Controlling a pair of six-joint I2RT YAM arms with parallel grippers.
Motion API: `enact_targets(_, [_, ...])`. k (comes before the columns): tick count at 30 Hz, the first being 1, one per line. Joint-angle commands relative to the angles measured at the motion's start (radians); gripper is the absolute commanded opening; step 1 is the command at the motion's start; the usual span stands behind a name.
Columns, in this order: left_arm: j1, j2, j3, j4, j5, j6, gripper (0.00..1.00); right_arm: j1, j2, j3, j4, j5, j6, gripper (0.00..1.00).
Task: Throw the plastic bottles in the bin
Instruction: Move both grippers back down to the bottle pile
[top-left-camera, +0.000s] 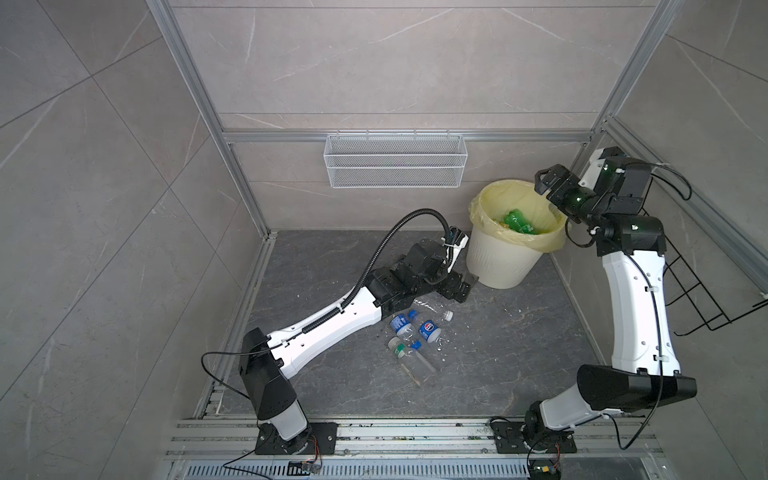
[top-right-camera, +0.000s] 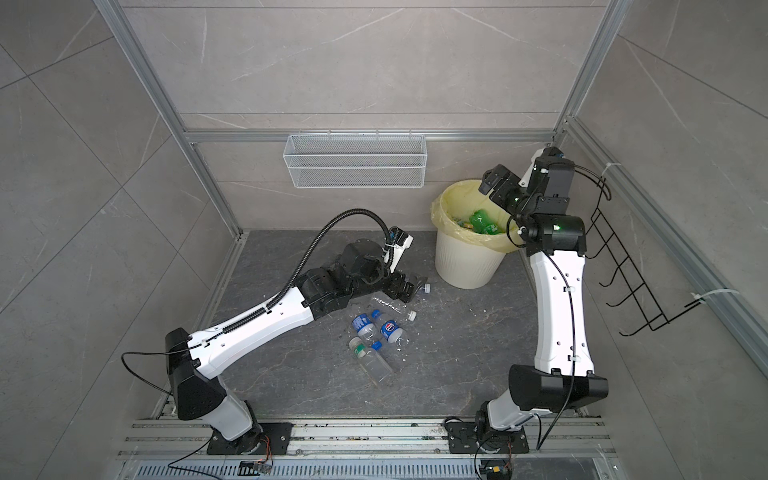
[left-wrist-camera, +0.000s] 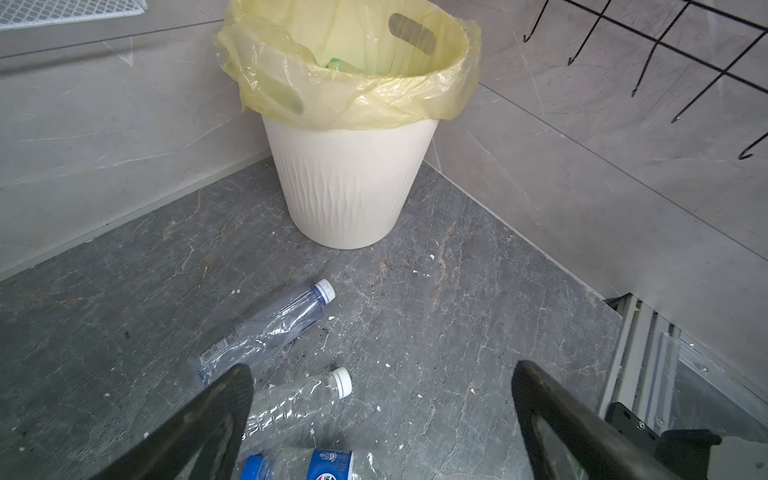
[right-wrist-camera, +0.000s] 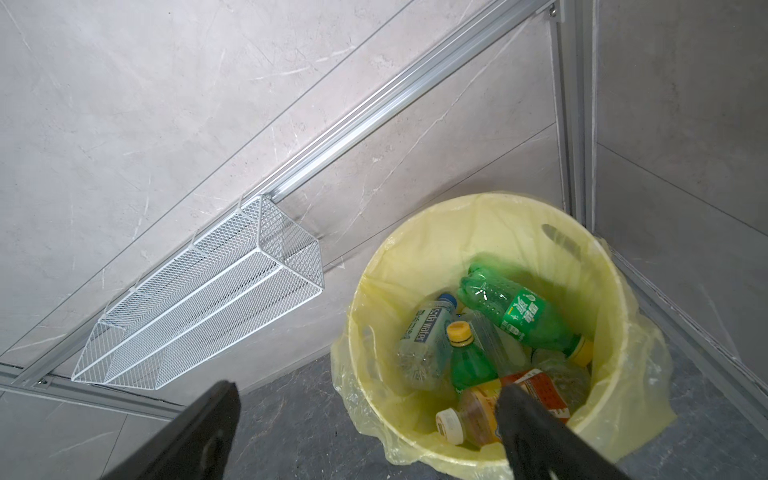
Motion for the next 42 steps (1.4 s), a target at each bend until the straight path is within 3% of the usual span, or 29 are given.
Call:
enact_targets(1, [0.000, -0.020, -0.010, 0.013, -0.037, 0.003, 1.00, 0.003, -0.016, -0.025, 0.009, -0.018, -0.018, 1.00])
enact_targets(25, [0.019, -0.063, -0.102, -0.026, -0.128, -0.065, 1.00, 0.037, -0.114, -0.167, 0.031, -0.052, 0.005, 1.00])
enact_targets(34, [0.041, -0.136, -0.206, -0.050, -0.147, -0.185, 1.00, 0.191, -0.160, -0.256, -0.007, 0.053, -0.048, 1.00])
enact_targets(42, [0.084, -0.172, -0.275, -0.157, -0.146, -0.383, 1.00, 0.371, -0.230, -0.428, -0.020, 0.148, -0.076, 1.00])
